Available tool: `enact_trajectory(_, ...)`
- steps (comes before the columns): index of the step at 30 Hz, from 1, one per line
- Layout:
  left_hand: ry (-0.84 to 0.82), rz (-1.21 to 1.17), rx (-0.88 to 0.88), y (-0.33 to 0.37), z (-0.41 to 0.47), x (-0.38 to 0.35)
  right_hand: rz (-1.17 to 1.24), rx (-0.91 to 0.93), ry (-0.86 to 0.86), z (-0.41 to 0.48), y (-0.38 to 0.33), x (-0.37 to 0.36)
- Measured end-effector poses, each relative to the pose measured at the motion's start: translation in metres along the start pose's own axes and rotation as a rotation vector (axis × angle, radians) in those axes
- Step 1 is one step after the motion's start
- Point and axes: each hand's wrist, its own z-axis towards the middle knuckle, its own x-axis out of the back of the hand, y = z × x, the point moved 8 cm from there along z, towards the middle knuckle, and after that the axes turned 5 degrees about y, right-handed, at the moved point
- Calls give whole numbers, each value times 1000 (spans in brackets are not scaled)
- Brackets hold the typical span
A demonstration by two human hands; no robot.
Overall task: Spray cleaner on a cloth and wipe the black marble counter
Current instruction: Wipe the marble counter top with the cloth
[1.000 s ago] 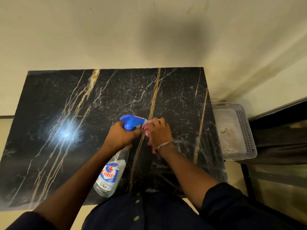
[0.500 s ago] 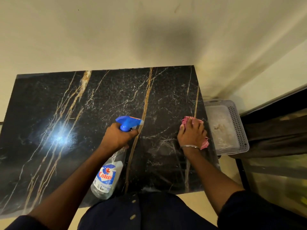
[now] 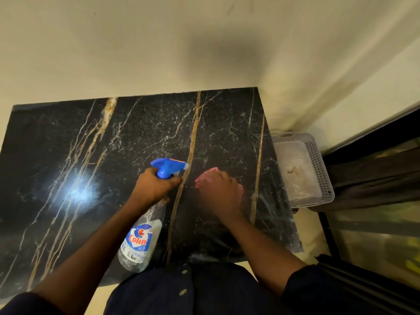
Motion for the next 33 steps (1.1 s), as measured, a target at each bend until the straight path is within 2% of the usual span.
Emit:
enact_trajectory(7, -52, -1, 3, 2, 0, -12, 86, -424, 273, -8, 121, 48)
enact_trajectory(13, -45, 9, -11, 1, -3, -13, 48, -587, 303, -11, 135, 52)
enact_trajectory(15, -35, 11, -6, -2, -4, -13, 51, -543, 246, -10, 120, 42)
enact_trajectory(22, -29, 7, -11, -1, -4, -19, -7, -101, 48, -17, 7, -8)
enact_trajectory(25, -47, -8, -15, 2, -2, -27, -67, 10, 14, -14, 2, -10)
enact_trajectory(28, -70, -11, -10, 2, 0, -35, -46, -15, 42, -18, 36, 2)
enact_trajectory(33, -102, -27, -9, 0, -3, -39, -32, -326, 177, -35, 143, 43)
